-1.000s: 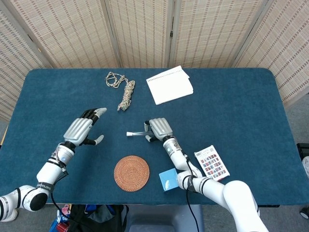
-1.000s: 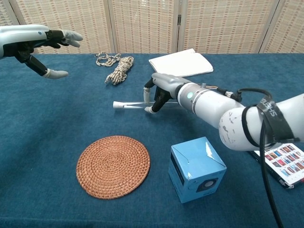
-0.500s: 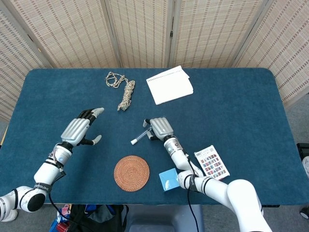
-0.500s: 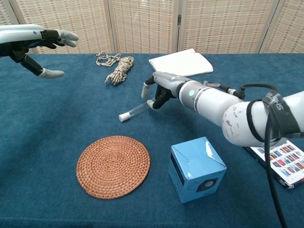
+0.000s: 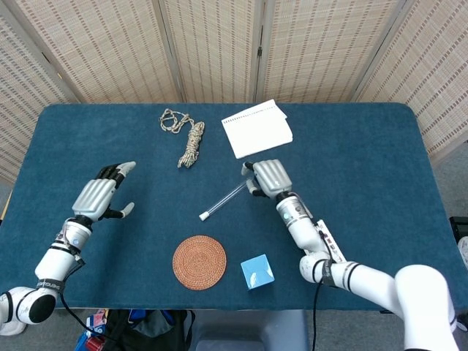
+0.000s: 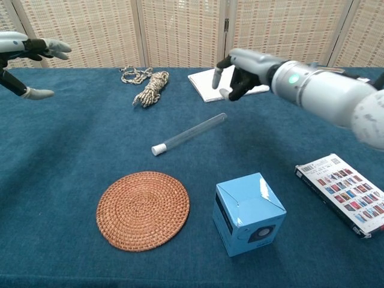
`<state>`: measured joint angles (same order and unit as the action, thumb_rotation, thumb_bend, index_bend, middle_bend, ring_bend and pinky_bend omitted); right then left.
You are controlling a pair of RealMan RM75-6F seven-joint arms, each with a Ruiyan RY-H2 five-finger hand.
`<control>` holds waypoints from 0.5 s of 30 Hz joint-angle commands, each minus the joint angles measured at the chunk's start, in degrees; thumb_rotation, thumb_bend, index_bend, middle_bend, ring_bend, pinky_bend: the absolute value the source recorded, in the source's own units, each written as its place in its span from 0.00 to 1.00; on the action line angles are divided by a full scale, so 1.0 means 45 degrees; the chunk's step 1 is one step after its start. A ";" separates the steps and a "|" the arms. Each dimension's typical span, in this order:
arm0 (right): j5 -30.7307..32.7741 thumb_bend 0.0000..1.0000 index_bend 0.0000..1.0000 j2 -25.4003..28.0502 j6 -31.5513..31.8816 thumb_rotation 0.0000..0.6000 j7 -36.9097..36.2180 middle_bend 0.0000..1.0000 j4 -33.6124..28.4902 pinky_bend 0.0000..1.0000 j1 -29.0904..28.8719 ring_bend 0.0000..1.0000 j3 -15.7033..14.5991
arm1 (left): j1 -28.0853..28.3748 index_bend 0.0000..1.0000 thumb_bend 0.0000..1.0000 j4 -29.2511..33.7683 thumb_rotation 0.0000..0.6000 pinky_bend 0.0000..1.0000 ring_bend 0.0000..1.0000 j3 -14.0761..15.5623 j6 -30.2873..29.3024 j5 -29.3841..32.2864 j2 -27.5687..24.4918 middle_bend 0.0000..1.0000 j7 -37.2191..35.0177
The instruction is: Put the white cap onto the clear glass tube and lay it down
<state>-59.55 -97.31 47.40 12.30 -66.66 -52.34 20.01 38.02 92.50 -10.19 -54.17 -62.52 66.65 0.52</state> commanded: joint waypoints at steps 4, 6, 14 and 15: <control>-0.0158 0.55 0.52 0.4124 0.2337 1.00 0.1478 0.75 -0.4606 0.98 0.2475 0.76 -0.0934 | -0.0788 0.04 0.33 0.0162 1.00 0.00 0.00 0.0334 -0.1072 0.0186 -0.0275 0.00 0.0624; -0.0483 0.57 0.52 0.4981 0.2949 1.00 0.1518 0.68 -0.5438 0.90 0.3118 0.68 -0.1280 | -0.1109 0.04 0.33 0.0211 1.00 0.00 0.00 0.0501 -0.1565 0.0085 -0.0336 0.00 0.0943; -0.2347 0.60 0.51 0.7083 0.5669 1.00 0.0995 0.45 -0.7332 0.51 0.5737 0.38 -0.2860 | -0.2639 0.04 0.33 0.0507 1.00 0.00 0.00 0.1011 -0.3743 -0.0572 -0.0454 0.00 0.1362; -0.2616 0.60 0.51 0.7179 0.5998 1.00 0.0812 0.45 -0.7405 0.51 0.6011 0.38 -0.3003 | -0.2800 0.04 0.33 0.0560 1.00 0.00 0.00 0.1068 -0.3932 -0.0619 -0.0468 0.00 0.1405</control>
<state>-68.06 -66.98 70.73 17.66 -97.85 -28.75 8.99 27.10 94.48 -6.21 -70.05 -64.41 64.74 6.22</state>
